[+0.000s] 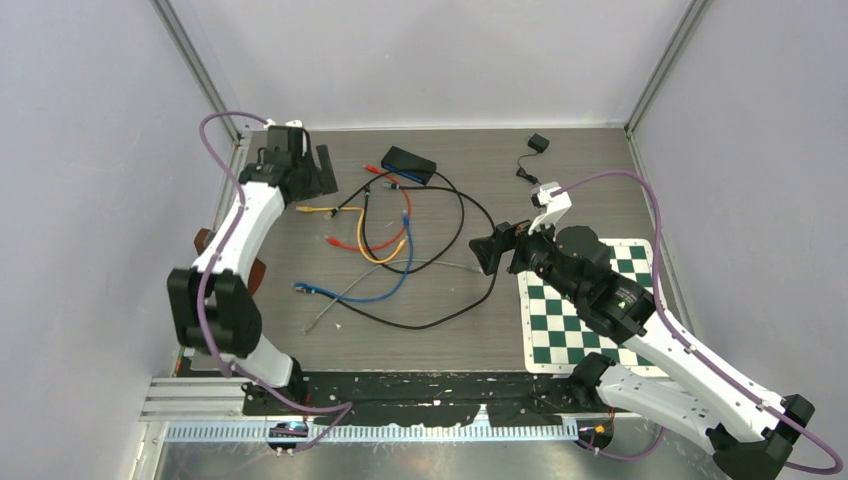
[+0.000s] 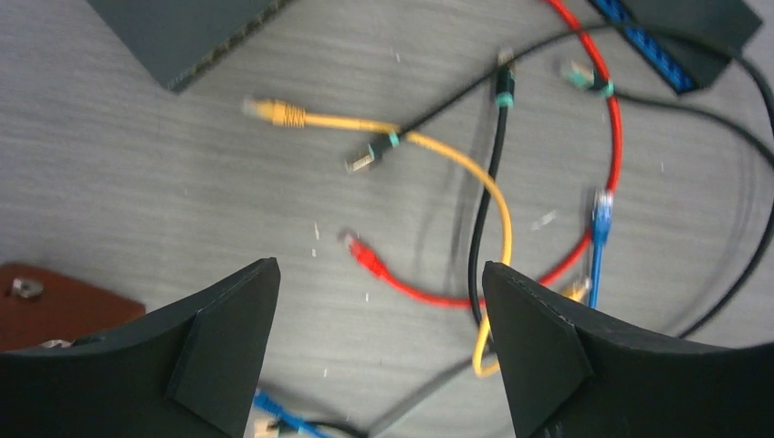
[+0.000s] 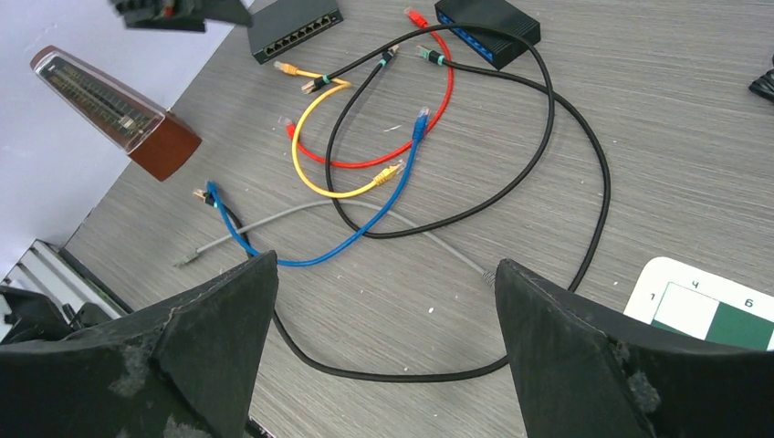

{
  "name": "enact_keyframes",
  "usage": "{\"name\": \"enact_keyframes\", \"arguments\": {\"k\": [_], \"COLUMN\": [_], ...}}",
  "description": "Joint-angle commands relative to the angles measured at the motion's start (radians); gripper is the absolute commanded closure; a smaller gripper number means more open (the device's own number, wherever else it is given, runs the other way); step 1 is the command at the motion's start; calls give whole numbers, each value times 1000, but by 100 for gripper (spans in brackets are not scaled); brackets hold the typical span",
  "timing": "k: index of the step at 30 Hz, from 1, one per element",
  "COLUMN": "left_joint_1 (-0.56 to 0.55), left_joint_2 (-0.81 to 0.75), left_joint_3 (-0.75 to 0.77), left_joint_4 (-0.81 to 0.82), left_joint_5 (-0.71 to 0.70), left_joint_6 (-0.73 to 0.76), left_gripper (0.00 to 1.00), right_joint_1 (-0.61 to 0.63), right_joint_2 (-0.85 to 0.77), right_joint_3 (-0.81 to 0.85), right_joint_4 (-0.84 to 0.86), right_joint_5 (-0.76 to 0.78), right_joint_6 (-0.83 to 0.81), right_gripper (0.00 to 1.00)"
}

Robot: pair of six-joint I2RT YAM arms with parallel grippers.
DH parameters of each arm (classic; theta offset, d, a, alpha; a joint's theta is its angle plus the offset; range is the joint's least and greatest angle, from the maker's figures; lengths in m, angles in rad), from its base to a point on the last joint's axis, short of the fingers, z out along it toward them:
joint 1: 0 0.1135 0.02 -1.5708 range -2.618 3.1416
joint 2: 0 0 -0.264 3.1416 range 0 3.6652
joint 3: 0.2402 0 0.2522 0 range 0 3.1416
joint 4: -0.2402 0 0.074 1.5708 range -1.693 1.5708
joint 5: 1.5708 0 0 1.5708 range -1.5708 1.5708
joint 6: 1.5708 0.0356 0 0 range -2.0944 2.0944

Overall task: Insert the plug into the switch port
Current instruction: Pick up the connector from the center of the board.

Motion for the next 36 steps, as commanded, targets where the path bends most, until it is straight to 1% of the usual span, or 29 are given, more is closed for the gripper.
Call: {"name": "enact_keyframes", "arguments": {"k": [1, 6, 8, 12, 14, 16, 17, 21, 22, 24, 27, 30, 34, 36], "left_joint_1": [41, 67, 87, 122, 122, 122, 122, 122, 122, 115, 78, 48, 14, -7], "left_joint_2": [145, 361, 457, 595, 626, 610, 591, 444, 419, 374, 317, 296, 316, 337], "left_joint_3": [190, 453, 539, 685, 704, 646, 578, 312, 253, 172, 61, -1, -11, -5], "left_joint_4": [7, -38, -60, -103, -144, -142, -126, 43, 85, 140, 238, 299, 339, 360], "left_joint_5": [-25, -71, -68, 28, 51, 59, 58, 86, 97, 170, 226, 285, 344, 350], "left_joint_6": [-67, -31, -40, -60, -67, -94, -114, -175, -178, -176, -168, -181, -203, -196], "left_gripper": [15, 13, 12, 13, 14, 16, 17, 24, 24, 25, 26, 24, 24, 26], "right_joint_1": [3, 2, 3, 3, 3, 3, 2, 3, 3, 3, 3, 2, 2, 3], "right_joint_2": [-22, -52, -60, -57, -42, -22, -9, 26, 32, 35, 31, 16, -2, -12], "right_joint_3": [-3, -25, -26, -10, -2, 11, 18, 23, 22, 17, 9, 4, 7, -1], "right_joint_4": [56, 106, 118, 127, 135, 137, 135, 134, 134, 131, 135, 127, 105, 102], "right_joint_5": [-44, -136, -142, -142, -137, -129, -122, -117, -120, -131, -142, -144, -133, -129], "right_joint_6": [-29, -44, -48, -49, -54, -61, -62, -59, -54, -43, -23, -18, -6, 3], "right_gripper": [4, 4, 3, 3, 3, 3, 3, 2, 2, 1, 0, 0, 0, 0]}}
